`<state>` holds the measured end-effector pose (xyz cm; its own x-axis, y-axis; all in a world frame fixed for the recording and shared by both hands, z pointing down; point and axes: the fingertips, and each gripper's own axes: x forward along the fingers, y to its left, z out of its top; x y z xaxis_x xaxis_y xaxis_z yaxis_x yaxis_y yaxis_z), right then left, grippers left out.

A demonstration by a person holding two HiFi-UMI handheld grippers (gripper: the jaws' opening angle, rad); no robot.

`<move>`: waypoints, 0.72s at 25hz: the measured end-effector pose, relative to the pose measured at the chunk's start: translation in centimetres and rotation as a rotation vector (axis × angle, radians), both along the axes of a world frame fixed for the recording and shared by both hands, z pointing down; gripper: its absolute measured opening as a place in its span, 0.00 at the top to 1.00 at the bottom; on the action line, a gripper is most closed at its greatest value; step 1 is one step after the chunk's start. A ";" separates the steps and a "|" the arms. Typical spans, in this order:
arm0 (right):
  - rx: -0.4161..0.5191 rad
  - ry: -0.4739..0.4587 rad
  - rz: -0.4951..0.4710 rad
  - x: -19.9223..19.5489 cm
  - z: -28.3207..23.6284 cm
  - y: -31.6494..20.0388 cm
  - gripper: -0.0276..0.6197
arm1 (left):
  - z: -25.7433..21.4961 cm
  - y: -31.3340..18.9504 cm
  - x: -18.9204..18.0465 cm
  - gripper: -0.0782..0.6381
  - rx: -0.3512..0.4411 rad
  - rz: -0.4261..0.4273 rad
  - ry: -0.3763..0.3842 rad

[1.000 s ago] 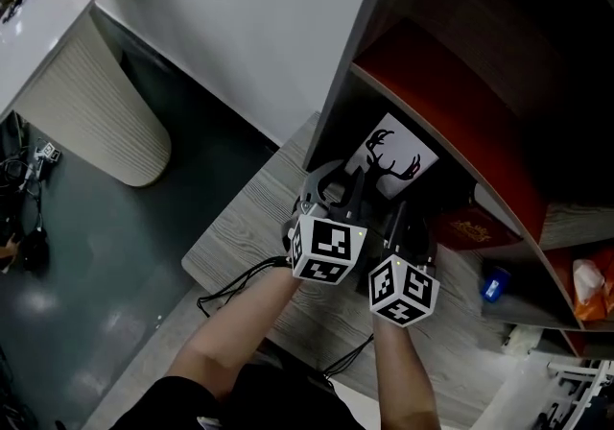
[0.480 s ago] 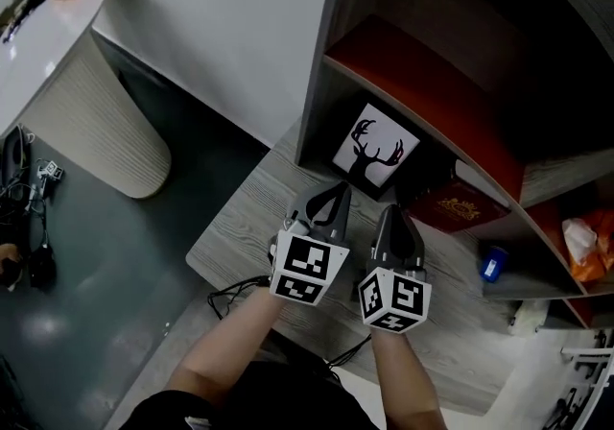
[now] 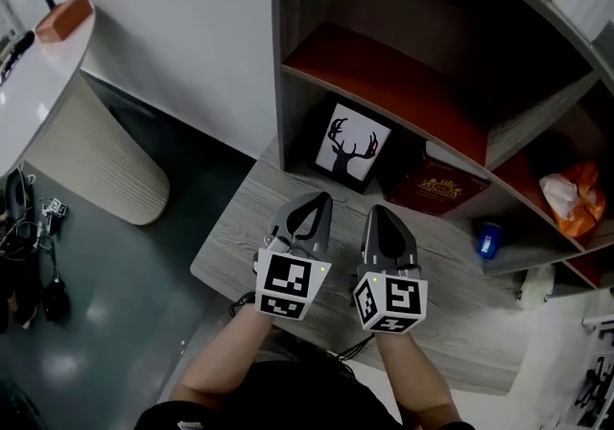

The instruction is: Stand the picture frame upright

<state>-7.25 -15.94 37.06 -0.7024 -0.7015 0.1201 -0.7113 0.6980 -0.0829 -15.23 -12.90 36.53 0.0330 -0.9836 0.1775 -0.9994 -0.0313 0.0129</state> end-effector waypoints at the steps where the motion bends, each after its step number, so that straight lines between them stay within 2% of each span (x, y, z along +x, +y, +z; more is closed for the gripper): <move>1: 0.000 -0.004 -0.003 0.1 -0.2 0.2 0.95 | -0.3 0.3 0.2 0.89 0.003 0.006 -0.006; 18: -0.021 -0.019 -0.061 2.1 -1.6 4.1 0.96 | -3.3 4.0 1.6 0.89 0.050 0.078 -0.086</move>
